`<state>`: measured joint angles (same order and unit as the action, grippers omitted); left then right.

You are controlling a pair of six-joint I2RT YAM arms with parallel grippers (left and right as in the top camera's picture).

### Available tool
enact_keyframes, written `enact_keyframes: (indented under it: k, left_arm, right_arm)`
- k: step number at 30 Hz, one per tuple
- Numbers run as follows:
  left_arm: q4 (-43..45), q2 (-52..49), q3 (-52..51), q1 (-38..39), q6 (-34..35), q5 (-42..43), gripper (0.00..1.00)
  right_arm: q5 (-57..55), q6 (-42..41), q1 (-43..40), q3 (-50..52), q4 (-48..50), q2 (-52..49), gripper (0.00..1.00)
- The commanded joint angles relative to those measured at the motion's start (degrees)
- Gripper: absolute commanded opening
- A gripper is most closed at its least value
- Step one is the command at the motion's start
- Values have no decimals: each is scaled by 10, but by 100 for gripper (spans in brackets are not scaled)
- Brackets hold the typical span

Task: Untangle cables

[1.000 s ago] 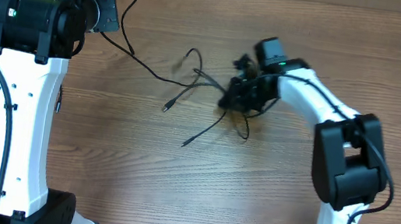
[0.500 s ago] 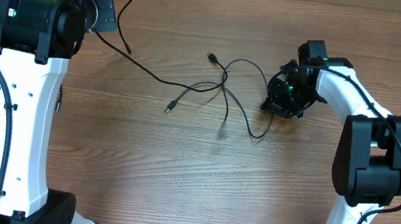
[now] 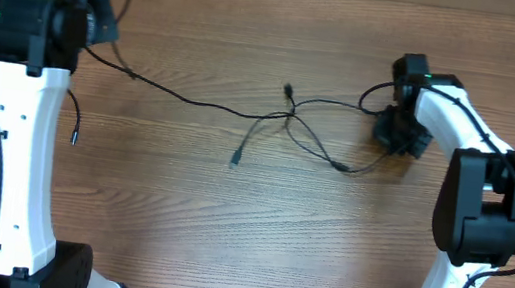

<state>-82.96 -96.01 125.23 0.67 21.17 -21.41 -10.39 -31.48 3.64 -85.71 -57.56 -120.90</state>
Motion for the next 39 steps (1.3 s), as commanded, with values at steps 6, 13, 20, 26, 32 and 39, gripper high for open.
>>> enact_keyframes:
  k: [6,13,20,26,32,39]
  left_arm:
    - [-3,5,5,-73,-6,245,4]
    - [-38,-19,-14,-72,-7,255,4]
    - [-41,-71,-77,-65,-98,354,4]
    - [-47,-122,-93,-66,-160,374,4]
    - [-47,-172,-93,-72,-131,288,4]
    - [-56,-218,-93,-87,-121,269,42]
  right_arm:
    - [14,-2,-62,2,-7,10,4]
    - [177,91,-55,3,0,10,4]
    - [299,146,-19,3,9,10,4]
    - [298,146,22,3,13,10,4]
    - [298,146,48,3,22,10,4]
    - [297,146,50,3,24,10,4]
